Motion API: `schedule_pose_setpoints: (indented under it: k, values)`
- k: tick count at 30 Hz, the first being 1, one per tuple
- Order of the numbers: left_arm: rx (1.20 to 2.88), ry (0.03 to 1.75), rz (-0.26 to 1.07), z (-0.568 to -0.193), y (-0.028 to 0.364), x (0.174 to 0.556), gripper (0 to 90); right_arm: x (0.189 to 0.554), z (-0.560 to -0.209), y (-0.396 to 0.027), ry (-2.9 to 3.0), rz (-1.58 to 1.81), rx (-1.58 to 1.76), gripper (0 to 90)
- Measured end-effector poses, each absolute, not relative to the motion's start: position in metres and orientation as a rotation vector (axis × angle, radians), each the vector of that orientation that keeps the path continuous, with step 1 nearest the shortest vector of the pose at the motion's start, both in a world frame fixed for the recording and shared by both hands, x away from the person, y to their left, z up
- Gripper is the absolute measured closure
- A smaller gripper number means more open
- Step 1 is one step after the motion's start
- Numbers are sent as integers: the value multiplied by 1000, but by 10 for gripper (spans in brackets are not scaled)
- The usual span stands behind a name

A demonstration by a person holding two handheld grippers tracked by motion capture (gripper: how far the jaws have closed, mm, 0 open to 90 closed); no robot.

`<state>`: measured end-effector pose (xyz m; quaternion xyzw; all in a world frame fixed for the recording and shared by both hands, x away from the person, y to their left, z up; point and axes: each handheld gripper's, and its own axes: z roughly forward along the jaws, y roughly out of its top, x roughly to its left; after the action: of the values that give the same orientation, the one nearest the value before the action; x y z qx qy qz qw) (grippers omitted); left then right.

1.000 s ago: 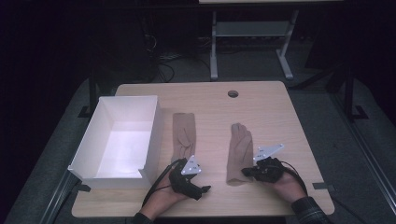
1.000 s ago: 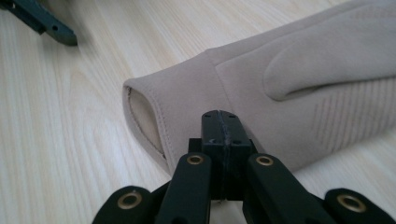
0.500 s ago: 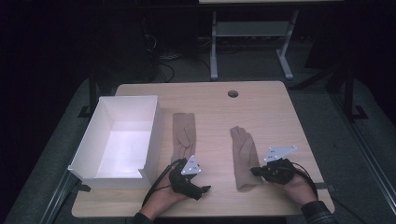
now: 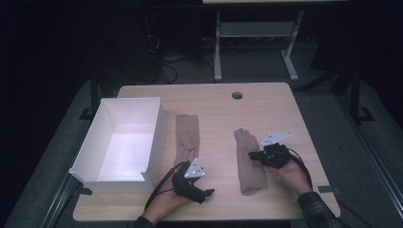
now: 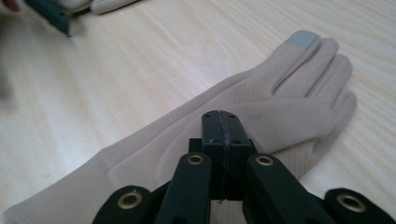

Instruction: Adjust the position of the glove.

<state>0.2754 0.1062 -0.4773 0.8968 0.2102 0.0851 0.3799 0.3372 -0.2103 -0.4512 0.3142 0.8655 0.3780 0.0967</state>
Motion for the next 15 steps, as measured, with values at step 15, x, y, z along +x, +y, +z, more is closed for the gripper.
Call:
schedule_pose_setpoints:
  k: [15]
  values:
    - [2290, 536, 218, -477, 106, 275, 128, 348, -465, -207, 2562, 1053, 977, 900]
